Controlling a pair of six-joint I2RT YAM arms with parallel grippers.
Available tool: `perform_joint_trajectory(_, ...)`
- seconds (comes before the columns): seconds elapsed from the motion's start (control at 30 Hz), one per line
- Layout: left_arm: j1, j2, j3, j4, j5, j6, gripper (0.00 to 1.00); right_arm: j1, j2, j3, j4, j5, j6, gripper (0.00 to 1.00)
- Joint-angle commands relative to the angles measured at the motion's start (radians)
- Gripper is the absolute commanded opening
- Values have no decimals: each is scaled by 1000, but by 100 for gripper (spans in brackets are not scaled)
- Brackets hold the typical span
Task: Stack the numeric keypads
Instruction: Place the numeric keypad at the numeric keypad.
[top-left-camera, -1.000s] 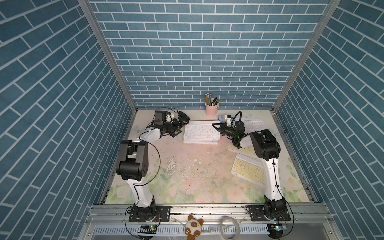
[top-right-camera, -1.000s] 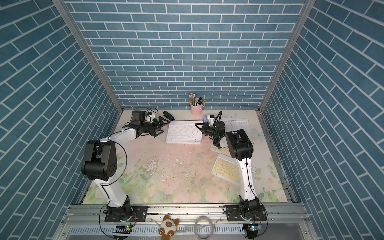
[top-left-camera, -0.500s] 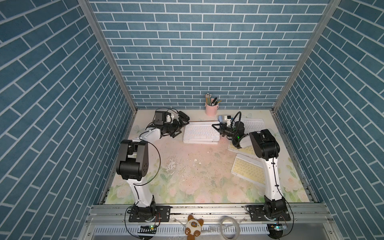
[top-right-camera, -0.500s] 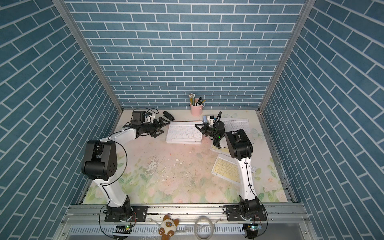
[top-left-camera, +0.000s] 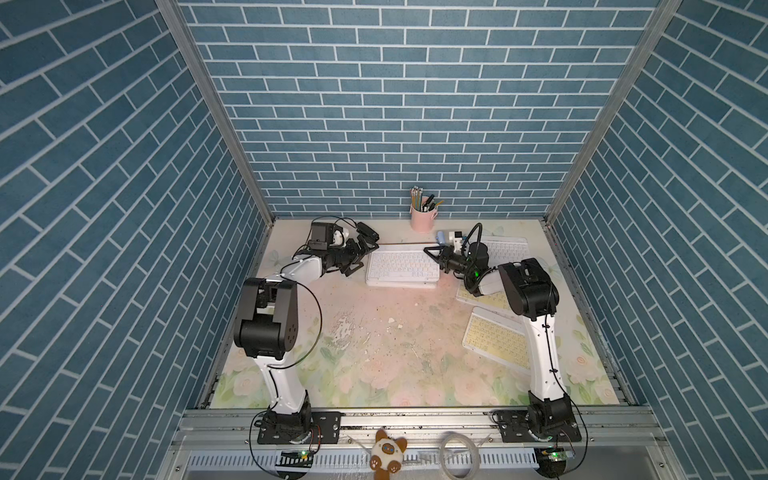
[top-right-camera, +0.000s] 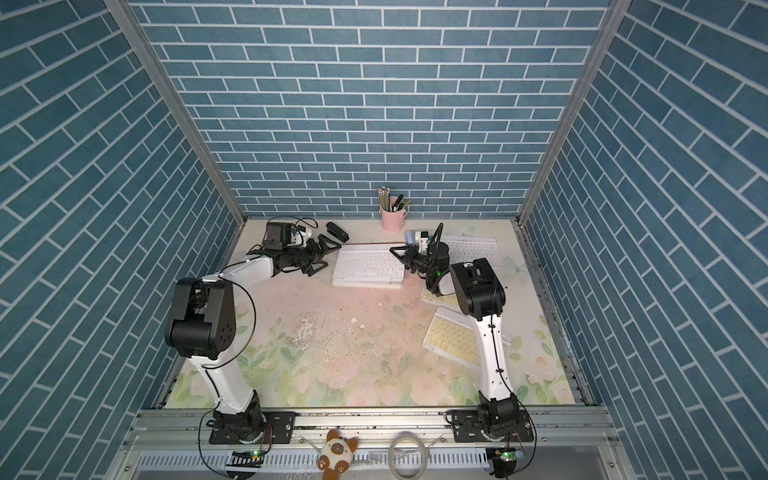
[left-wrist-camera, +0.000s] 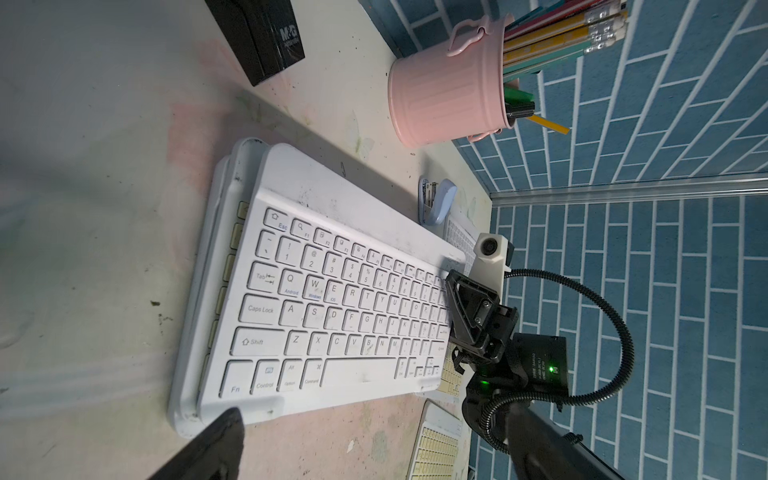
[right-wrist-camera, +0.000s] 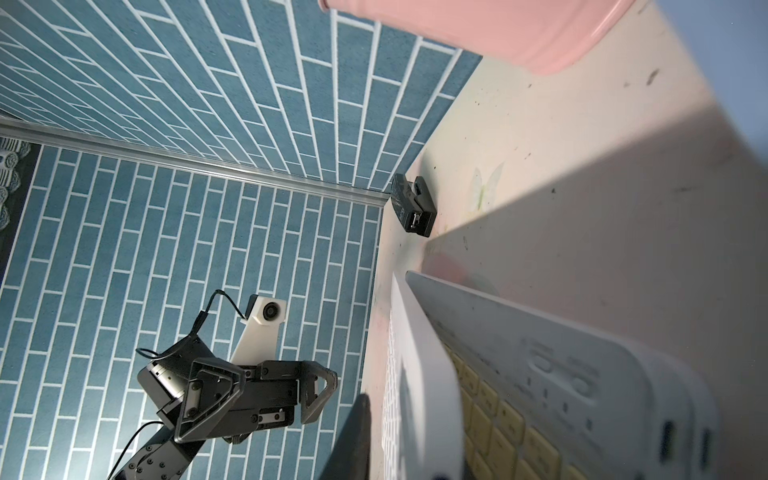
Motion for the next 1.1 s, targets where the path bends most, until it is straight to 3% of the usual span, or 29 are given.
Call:
perform_joint_trajectory(0.0, -7, 21, 23, -9, 10, 19, 99, -9, 1, 21, 15, -1, -3, 25)
perform_joint_trajectory(0.5, -13, 26, 24, -9, 13, 18, 100, -18, -88, 3, -248, -9, -182, 27)
perform_joint_trajectory(1.07, -19, 30, 31, -16, 16, 21, 100, -25, -168, 63, -672, 9, -453, 27)
